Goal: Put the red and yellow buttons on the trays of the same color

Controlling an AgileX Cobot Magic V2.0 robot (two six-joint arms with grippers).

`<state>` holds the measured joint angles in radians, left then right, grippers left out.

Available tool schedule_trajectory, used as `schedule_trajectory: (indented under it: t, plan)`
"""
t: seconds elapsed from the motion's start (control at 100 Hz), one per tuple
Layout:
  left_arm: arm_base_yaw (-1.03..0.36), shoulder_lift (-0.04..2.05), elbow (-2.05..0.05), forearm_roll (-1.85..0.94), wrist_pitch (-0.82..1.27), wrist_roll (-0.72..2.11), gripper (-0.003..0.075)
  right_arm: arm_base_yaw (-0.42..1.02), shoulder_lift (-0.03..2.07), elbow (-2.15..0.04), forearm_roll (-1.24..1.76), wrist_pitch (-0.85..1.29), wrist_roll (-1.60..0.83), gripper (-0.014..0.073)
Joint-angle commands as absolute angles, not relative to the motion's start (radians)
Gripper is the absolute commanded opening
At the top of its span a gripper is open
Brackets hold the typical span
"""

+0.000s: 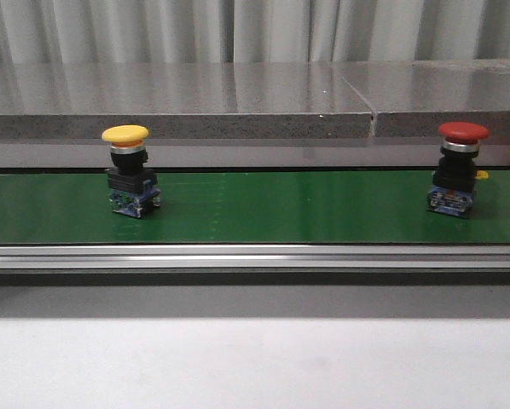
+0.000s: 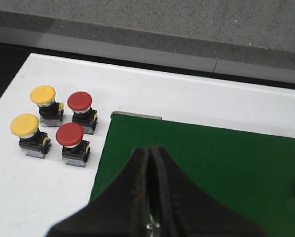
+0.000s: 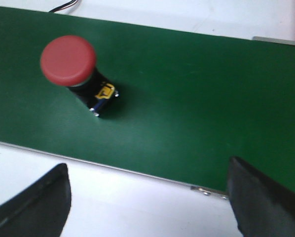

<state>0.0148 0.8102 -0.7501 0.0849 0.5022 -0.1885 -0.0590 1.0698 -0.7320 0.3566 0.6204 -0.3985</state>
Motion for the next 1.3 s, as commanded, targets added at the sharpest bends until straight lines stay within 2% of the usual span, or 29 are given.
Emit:
schedule_trajectory:
  t: [0.0, 0.21, 0.63, 0.7, 0.87, 0.94, 1.14, 1.29]
  plan:
    - [0.016, 0.769, -0.774, 0.101, 0.434, -0.187, -0.0019, -0.024, 1.097, -0.782, 0.379, 0.564, -0.418, 0.0633]
    - [0.016, 0.691, -0.705, 0.106, 0.368, -0.185, -0.0019, 0.034, 1.218, -0.858, 0.378, 0.529, -0.419, 0.0633]
    - [0.016, 0.548, -0.572, 0.095, 0.267, -0.185, -0.0019, 0.036, 1.458, -1.021, 0.378, 0.527, -0.419, 0.062]
    - [0.016, 0.531, -0.562, 0.098, 0.26, -0.185, -0.0019, 0.036, 1.475, -1.026, 0.378, 0.539, -0.419, 0.0559]
    - [0.016, 0.513, -0.542, 0.098, 0.254, -0.185, -0.0019, 0.036, 1.477, -1.028, 0.378, 0.584, -0.419, 0.0268]
    - [0.016, 0.515, -0.54, 0.098, 0.254, -0.185, -0.0019, 0.036, 1.477, -1.031, 0.378, 0.603, -0.419, 0.0196]
    - [0.016, 0.515, -0.54, 0.098, 0.258, -0.185, -0.0019, 0.012, 1.477, -1.105, 0.378, 0.644, -0.418, 0.018]
    - [0.016, 0.515, -0.54, 0.098, 0.258, -0.185, -0.0019, -0.078, 1.479, -1.197, 0.378, 0.658, -0.418, 0.018]
